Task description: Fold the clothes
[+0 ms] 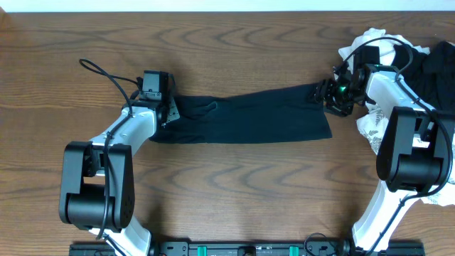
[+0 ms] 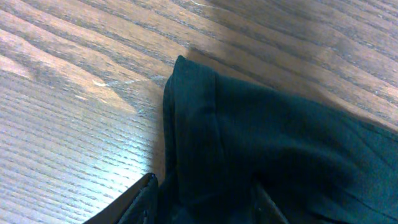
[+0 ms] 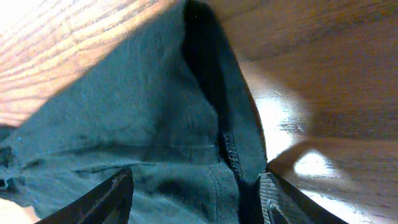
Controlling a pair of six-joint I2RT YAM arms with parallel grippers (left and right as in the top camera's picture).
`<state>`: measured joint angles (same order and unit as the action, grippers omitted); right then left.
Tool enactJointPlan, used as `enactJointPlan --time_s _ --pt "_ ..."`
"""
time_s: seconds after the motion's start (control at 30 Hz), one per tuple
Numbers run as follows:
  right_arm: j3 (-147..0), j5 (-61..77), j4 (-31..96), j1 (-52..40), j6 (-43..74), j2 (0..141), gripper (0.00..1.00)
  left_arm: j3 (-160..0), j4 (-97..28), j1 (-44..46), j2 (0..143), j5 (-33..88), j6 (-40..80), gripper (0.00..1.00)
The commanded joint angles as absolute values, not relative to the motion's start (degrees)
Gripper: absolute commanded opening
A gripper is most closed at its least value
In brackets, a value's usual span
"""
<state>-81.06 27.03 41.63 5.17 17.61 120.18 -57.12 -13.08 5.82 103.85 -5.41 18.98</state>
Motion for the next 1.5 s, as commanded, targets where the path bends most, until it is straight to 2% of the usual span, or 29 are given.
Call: enactJointPlan --time_s 0.0,0.2,0.9,1.27,1.33,1.47 --pt "-80.5 24.4 41.1 4.4 19.3 123.2 0.63 -57.6 -13.4 5.8 104.6 -6.7 17.8 0.49" --pt "-80.5 24.4 40.9 4.4 19.3 123.2 0.58 -57.6 -13.5 5.8 104.6 -6.7 17.8 0.49" --pt "-80.4 19.8 37.3 0.7 22.7 123.3 0.54 -57.6 -14.5 5.8 104.6 -6.5 17.8 0.49" --pt "-80.4 19.7 37.6 0.7 23.6 123.3 0.32 -57.6 -14.6 5.8 104.6 -6.5 17.8 0.49" --pt "-80.4 19.7 37.7 0.7 23.6 123.3 0.25 -57.6 -14.7 5.8 104.6 -6.5 17.8 0.49" --pt "-80.4 19.7 37.6 0.7 23.6 123.3 0.02 -57.6 -15.0 5.8 104.6 -6.5 17.8 0.5"
